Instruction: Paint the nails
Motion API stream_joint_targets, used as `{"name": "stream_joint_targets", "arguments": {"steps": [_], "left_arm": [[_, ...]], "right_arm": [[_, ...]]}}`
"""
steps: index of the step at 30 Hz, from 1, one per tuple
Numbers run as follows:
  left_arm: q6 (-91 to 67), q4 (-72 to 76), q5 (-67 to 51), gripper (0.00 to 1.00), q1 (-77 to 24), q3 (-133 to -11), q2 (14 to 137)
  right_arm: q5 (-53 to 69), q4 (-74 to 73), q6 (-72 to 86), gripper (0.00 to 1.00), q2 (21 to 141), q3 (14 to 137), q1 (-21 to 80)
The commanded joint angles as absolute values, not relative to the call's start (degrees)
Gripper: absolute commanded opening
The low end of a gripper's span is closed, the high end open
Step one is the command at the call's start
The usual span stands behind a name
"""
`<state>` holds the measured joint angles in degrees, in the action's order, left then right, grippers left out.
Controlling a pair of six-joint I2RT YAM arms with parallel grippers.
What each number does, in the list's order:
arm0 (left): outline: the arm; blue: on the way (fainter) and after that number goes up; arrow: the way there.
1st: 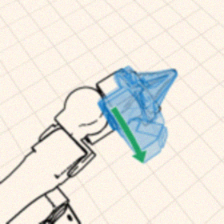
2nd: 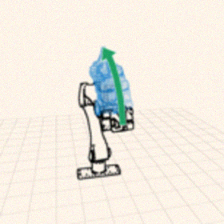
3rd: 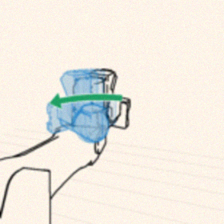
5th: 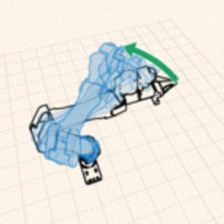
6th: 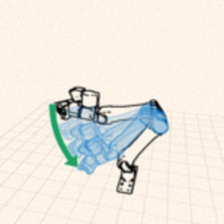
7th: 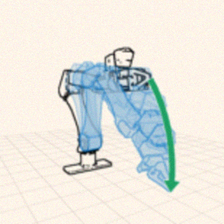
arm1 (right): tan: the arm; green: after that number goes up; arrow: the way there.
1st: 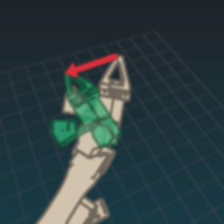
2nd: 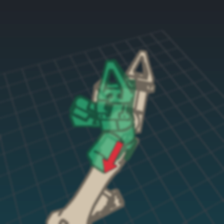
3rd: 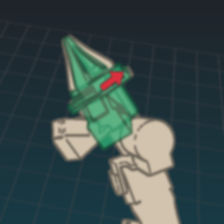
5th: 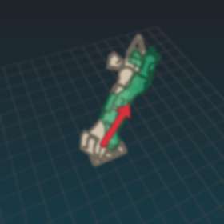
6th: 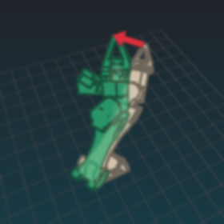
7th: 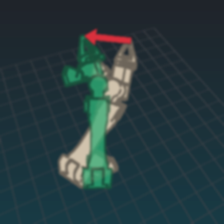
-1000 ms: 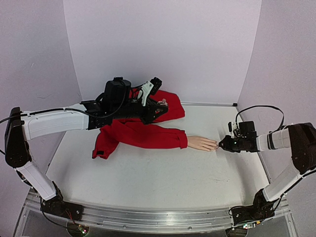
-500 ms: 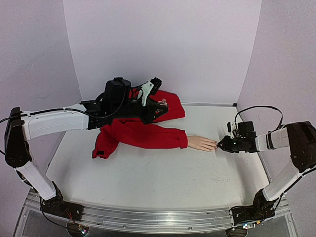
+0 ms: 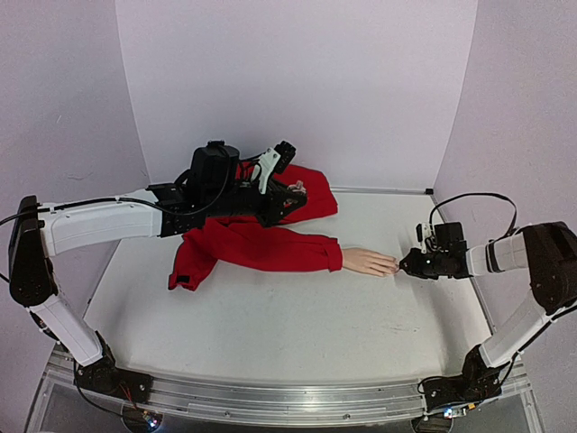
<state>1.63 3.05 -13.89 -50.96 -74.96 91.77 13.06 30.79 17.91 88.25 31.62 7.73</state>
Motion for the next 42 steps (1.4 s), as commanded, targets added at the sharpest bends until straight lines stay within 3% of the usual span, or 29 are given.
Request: {"name": "stream_joint_targets", "arguments": {"steps": [1,12,22,28,42], "left_arm": [[2.1,6.1,-14.5,0.0,-51.2,-76.4,88.9],[2.1,6.1,-14.4,0.0,-51.2,-76.2,88.9],[2.7,6.0,-15.8,0.0,-51.2,-73.2,86.7],[3.9,5.5,-19.1,0.0,-51.2,-69.4,83.9],[6.2,3.1,-29.4,0.0,-52.4,-66.6,86.6]], "right_arm": [[11.7,29.6,18.4,0.0,89.0,33.6,8.1],[10.9,29.0,18.4,0.0,88.0,33.7,8.1],[11.8,20.2,18.5,0.0,75.6,33.3,8.0],[26.0,15.6,18.1,0.0,70.4,36.1,8.8],[39.5,7.4,16.9,0.0,68.6,53.3,29.0]]}}
